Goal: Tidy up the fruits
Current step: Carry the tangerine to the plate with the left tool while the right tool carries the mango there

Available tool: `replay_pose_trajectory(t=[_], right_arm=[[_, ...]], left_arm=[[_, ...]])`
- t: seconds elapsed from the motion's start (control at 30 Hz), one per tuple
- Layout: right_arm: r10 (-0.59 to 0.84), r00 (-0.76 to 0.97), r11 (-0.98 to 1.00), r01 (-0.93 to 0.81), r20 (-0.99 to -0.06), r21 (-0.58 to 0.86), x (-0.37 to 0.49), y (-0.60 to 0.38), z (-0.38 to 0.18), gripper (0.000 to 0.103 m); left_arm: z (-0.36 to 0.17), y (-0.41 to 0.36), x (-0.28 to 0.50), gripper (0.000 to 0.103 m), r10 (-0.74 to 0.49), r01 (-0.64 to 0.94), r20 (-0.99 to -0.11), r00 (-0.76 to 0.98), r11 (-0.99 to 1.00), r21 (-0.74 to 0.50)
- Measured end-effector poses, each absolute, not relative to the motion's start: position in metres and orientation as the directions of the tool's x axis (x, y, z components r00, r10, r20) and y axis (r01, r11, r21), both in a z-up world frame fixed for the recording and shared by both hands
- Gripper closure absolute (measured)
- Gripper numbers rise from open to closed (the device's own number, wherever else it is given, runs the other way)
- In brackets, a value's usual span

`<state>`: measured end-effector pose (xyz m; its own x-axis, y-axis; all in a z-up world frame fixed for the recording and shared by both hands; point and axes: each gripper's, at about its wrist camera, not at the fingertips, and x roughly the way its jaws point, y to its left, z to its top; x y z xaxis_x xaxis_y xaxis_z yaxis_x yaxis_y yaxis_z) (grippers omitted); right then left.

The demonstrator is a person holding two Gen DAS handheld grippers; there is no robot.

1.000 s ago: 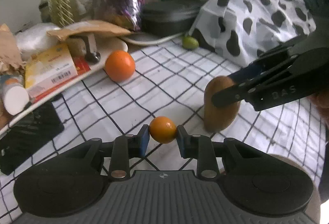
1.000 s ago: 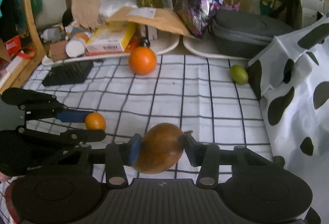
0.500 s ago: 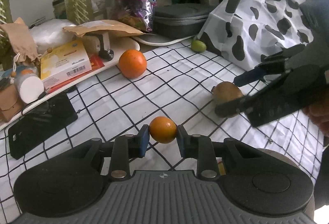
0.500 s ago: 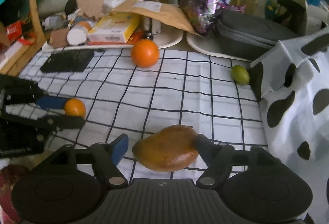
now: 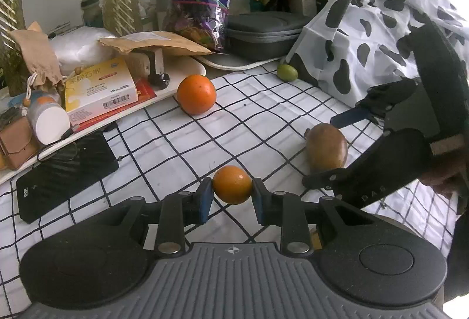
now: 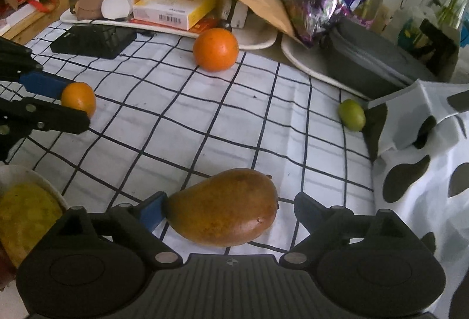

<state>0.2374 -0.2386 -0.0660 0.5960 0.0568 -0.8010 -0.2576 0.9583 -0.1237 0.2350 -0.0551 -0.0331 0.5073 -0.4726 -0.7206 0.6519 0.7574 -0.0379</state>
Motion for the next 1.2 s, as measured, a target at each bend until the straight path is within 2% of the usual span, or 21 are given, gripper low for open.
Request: replay_pose_trajectory(t=[0.17, 0.23, 0.37, 0.83, 1.03, 1.2], right_arm=[[0.111, 0.583, 0.955, -0.286, -0.805, -0.075, 0.241, -0.244, -0.067, 0.015], [0.148, 0.577, 0.948, -0.314, -0.803, -0.05, 0.24, -0.245, -0.065, 0.023], [0.165, 0.576, 0.956, -0.293, -0.801, -0.014, 0.239, -0.248, -0.064, 0.024], [0.186, 0.674, 0.955, -0.296, -0.715, -0.031, 0.187, -0.237, -0.022, 0.024], [0.229, 0.697, 0.951, -0.309, -0.68, 0.004, 0.15, -0.229, -0.006, 0.024], [0.261, 0.699, 0.941, -0.337, -0.666, 0.015, 0.12, -0.218, 0.0, 0.024]], left_arm=[[-0.032, -0.052, 0.235, 0.075, -0.472, 0.648, -0.72, 0.509, 0.761, -0.041], [-0.03, -0.052, 0.234, 0.075, -0.476, 0.647, -0.716, 0.51, 0.761, -0.045], [-0.028, -0.05, 0.228, 0.075, -0.476, 0.641, -0.71, 0.519, 0.766, -0.046], [0.001, -0.026, 0.172, 0.075, -0.491, 0.591, -0.645, 0.585, 0.803, -0.075], [0.018, -0.004, 0.142, 0.075, -0.501, 0.541, -0.591, 0.633, 0.831, -0.125], [0.022, 0.01, 0.117, 0.075, -0.486, 0.499, -0.583, 0.651, 0.853, -0.154]])
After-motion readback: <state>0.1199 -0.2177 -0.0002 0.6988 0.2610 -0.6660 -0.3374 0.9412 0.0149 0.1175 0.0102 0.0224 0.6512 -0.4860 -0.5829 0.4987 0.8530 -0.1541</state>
